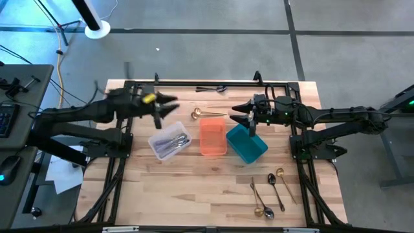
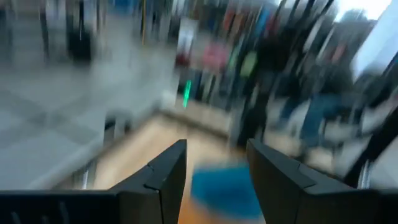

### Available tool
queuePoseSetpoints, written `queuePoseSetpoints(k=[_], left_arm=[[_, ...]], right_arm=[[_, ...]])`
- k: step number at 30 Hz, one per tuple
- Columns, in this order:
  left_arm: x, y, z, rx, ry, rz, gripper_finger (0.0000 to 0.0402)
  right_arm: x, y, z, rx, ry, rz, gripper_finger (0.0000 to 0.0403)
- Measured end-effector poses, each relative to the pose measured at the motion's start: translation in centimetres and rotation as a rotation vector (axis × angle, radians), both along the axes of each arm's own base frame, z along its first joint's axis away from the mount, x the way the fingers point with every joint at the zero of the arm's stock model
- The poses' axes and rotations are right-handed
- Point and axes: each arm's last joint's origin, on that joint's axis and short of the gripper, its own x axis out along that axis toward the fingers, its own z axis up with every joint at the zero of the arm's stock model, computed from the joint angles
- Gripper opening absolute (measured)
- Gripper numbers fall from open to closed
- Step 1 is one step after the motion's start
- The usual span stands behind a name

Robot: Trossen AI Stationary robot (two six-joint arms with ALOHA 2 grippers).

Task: Sort silverware by color (type)
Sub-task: Put the gold spoon into the blue bin

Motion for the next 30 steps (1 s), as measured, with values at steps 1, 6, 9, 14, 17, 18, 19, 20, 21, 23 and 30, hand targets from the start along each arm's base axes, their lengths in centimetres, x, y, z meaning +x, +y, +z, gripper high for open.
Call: queuePoseSetpoints(k=[1,6,9,14,17,18,19,20,21,23,30], left_arm=[[-0.3,-0.1,0.6,0.030,-0.062,0.005,0.0159],[-1.1,-0.4,2.0,0.094,-0.205,-0.005,0.0159],[-0.9,-0.7,2.0,0.108,-0.207,-0.042,0.0159],[0.3,-1.5,1.3,0.109,-0.168,-0.094,0.0159],[0.8,-1.9,1.1,0.136,-0.155,-0.116,0.0159],[1.1,-2.0,1.1,0.148,-0.161,-0.120,0.0159],[1.3,-2.1,1.1,0.157,-0.163,-0.124,0.0158],[1.4,-2.1,1.0,0.166,-0.156,-0.126,0.0159],[1.5,-2.2,1.0,0.174,-0.156,-0.129,0.0159],[1.7,-2.2,1.0,0.177,-0.162,-0.129,0.0158],[1.7,-2.2,0.9,0.169,-0.160,-0.129,0.0158]], right_arm=[[0.0,0.0,0.0,-0.001,0.000,0.000,0.0212],[0.0,0.0,0.0,-0.031,0.005,0.003,0.0212],[0.0,0.0,0.0,-0.062,0.009,0.006,0.0212],[0.0,0.0,0.2,-0.103,-0.004,0.005,0.0212],[0.0,0.0,0.2,-0.105,-0.006,0.005,0.0212],[0.0,0.0,0.2,-0.105,-0.006,0.005,0.0212],[0.0,0.0,0.2,-0.105,-0.006,0.005,0.0212],[0.0,0.0,0.2,-0.105,-0.006,0.005,0.0212],[0.0,0.0,0.2,-0.105,-0.006,0.005,0.0212],[0.0,0.0,0.2,-0.105,-0.006,0.005,0.0212],[0.0,0.0,0.2,-0.097,-0.007,0.005,0.0212]])
